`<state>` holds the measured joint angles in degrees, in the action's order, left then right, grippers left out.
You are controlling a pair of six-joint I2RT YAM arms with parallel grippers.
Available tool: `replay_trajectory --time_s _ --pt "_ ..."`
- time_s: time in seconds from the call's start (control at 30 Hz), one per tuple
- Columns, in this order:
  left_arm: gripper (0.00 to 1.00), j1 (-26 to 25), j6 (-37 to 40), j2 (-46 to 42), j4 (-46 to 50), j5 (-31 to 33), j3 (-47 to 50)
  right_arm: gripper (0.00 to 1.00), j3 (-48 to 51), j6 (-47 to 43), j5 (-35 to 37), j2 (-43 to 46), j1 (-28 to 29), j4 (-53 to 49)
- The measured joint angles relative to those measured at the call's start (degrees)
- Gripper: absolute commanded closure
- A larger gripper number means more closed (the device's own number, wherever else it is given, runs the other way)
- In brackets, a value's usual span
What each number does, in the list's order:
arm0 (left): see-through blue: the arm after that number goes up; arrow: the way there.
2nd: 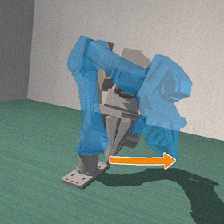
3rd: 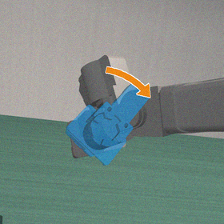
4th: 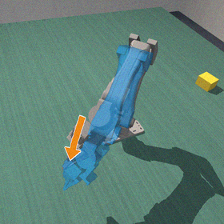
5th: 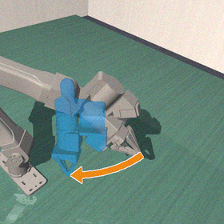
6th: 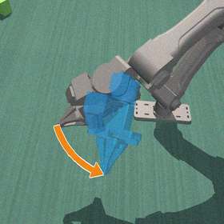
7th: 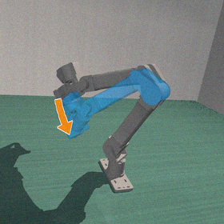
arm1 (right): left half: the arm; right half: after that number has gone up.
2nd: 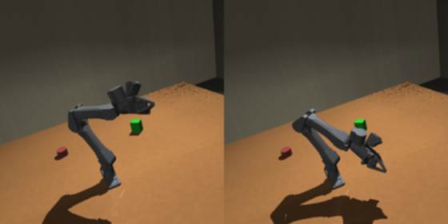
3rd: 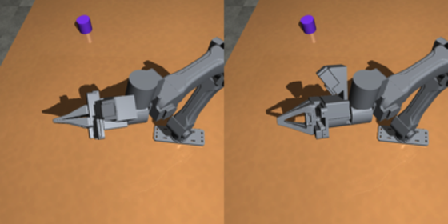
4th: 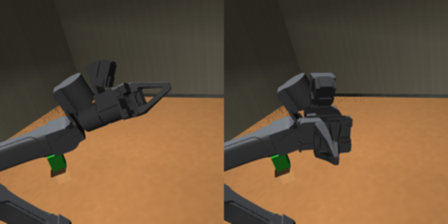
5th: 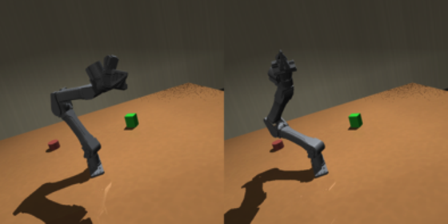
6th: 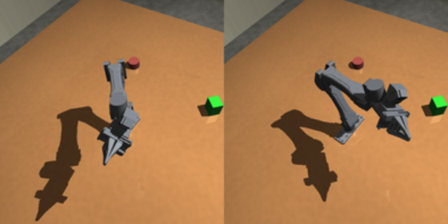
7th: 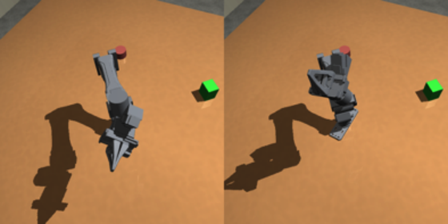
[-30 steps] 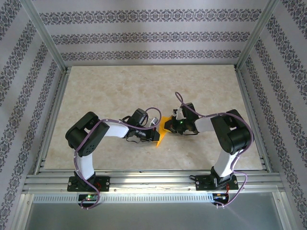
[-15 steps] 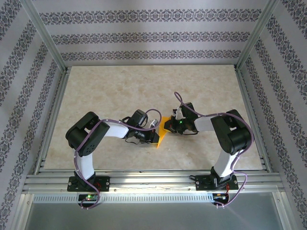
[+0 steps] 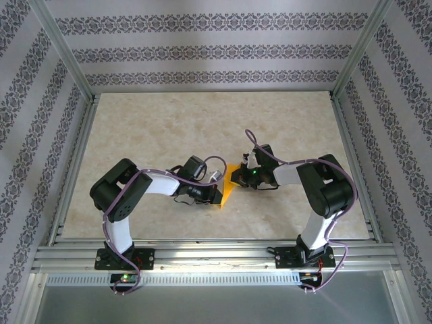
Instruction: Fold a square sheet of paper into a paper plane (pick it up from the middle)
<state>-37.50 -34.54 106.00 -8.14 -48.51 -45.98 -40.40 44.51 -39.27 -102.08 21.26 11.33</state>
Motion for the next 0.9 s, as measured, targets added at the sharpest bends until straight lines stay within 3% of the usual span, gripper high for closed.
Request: replay_trajectory --time_s 0.17,0.27,0.4,0.63,0.9 --pt "0.99 0.00 0.04 -0.24 -0.17 0.04 0.37 1.00 0.00 0.00 0.00 0.00 0.00 -0.04" --pt "0.89 0.00 0.02 -0.37 -0.31 -0.07 0.55 1.00 -0.11 0.00 0.02 0.00 0.00 -0.24" --pt "1.00 0.00 0.07 -1.25 0.37 -0.76 1.73 1.00 -0.11 -0.17 0.02 0.00 0.00 -0.31" --pt "0.90 0.00 -0.02 -2.38 1.20 -1.03 2.58 1.00 -0.13 -0.20 0.04 -0.02 0.00 -0.39" --pt "0.90 -0.04 -1.97 -9.75 4.28 -0.37 4.48 1.00 -0.15 -0.20 0.09 0.00 0.00 -0.42"
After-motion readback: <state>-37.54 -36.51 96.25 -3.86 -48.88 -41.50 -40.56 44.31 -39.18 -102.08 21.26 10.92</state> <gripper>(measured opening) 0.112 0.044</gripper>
